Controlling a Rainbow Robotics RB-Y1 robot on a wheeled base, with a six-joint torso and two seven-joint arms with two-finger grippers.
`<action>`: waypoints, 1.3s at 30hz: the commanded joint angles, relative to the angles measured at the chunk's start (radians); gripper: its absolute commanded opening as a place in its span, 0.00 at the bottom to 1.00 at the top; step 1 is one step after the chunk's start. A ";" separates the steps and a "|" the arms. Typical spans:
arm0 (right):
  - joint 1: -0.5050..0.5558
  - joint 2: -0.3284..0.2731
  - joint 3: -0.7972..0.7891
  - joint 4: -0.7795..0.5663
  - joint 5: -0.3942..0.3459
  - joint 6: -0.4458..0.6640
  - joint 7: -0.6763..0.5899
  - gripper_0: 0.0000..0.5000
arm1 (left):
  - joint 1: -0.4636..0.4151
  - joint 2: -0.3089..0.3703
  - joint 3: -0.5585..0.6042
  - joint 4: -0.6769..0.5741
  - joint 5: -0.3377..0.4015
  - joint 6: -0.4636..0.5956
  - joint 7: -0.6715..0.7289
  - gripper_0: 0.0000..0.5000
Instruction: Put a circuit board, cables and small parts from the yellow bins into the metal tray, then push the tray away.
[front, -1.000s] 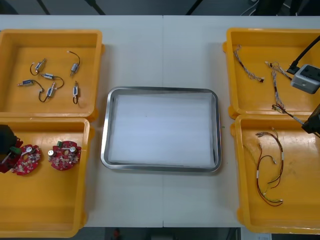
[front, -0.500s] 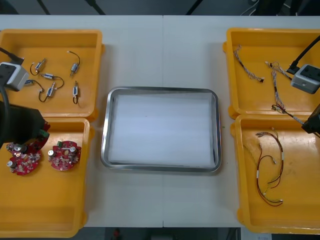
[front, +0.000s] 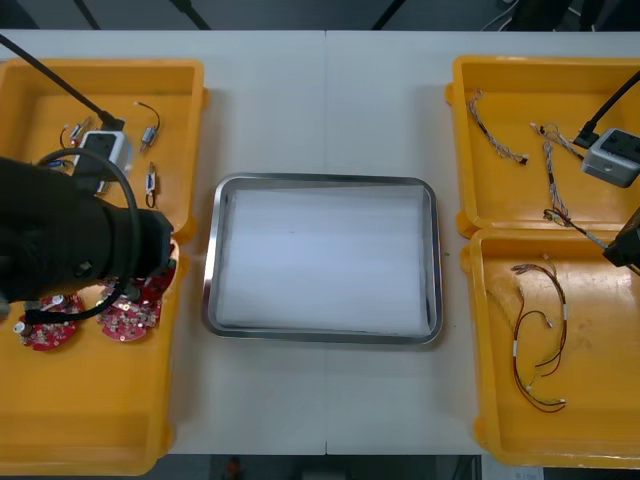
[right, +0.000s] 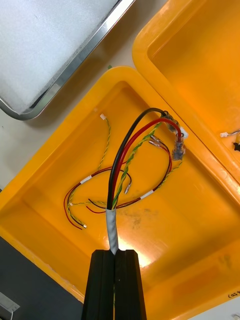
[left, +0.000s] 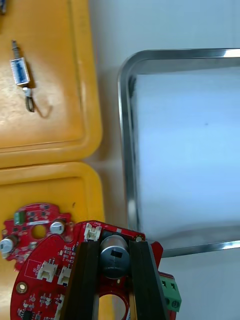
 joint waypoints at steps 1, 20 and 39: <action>-0.027 -0.004 0.002 -0.001 0.005 -0.007 -0.024 0.00 | -0.058 -0.075 -0.058 0.009 -0.064 0.010 0.009 0.00; -0.027 -0.004 0.002 -0.001 0.005 -0.007 -0.024 0.00 | -0.176 -0.339 -0.386 0.165 -0.412 0.027 0.086 0.00; -0.027 -0.004 0.002 -0.001 0.005 -0.007 -0.024 0.00 | -0.222 -0.462 -0.470 0.404 -0.539 -0.081 0.097 0.00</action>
